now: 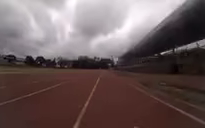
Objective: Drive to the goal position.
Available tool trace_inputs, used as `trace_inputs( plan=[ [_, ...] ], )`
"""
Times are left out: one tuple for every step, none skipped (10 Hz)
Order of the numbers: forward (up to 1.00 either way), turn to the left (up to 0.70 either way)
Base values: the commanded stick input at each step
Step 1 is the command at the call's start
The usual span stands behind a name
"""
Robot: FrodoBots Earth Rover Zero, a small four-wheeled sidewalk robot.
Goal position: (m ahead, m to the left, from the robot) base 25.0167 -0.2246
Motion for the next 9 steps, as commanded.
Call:
trace_inputs(
  plan=[
    [0.7, 0.0],
    [0.7, 0.0],
    [0.7, 0.0],
    [0.7, 0.0],
    [0.7, 0.0],
    [0.7, 0.0],
    [0.7, 0.0],
    [0.7, 0.0],
    [0.7, 0.0]
  ],
)
